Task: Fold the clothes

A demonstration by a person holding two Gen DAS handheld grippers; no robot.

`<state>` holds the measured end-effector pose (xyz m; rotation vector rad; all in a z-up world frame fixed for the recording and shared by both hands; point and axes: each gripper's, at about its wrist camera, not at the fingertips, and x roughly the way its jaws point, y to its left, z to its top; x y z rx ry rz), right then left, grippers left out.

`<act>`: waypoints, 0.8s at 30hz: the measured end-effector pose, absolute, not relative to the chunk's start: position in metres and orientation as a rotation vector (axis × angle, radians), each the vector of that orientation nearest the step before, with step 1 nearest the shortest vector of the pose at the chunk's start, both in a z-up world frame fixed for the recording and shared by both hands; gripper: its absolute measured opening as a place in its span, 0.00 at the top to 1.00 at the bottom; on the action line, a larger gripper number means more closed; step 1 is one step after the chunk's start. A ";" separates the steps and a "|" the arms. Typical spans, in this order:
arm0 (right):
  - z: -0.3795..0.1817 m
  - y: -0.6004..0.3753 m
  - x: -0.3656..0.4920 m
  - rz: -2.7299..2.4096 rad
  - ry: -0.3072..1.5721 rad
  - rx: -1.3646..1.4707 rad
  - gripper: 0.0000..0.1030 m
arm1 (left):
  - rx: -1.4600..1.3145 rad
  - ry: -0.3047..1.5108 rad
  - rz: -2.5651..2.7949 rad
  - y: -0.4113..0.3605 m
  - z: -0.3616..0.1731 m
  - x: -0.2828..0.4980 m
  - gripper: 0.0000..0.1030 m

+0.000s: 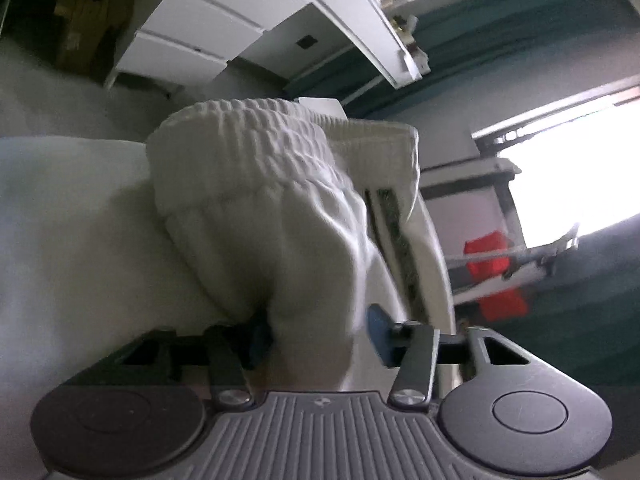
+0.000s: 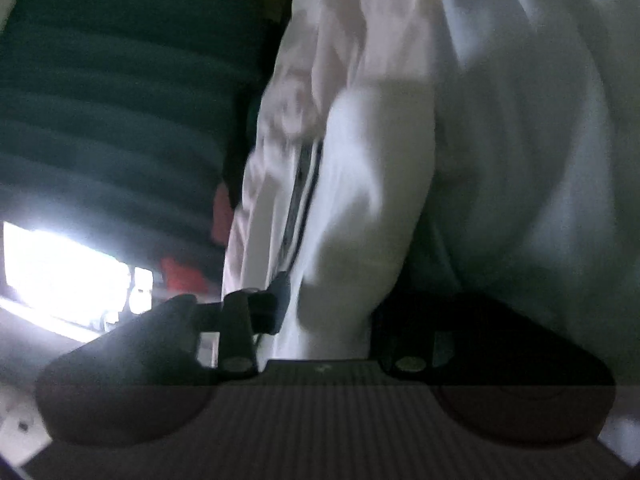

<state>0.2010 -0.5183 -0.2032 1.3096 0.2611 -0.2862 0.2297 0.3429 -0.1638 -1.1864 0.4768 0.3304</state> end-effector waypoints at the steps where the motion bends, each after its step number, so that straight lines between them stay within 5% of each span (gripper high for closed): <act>1: -0.206 -0.519 0.205 -0.294 0.253 1.306 0.64 | -1.194 0.467 0.335 0.344 -0.164 0.233 0.69; 9: -0.209 -0.528 0.223 -0.359 0.243 1.246 0.86 | -1.129 0.397 0.379 0.334 -0.156 0.234 0.88; 24: -0.154 -0.527 0.150 -0.301 0.250 1.167 0.88 | -0.977 0.399 0.344 0.328 -0.067 0.145 0.93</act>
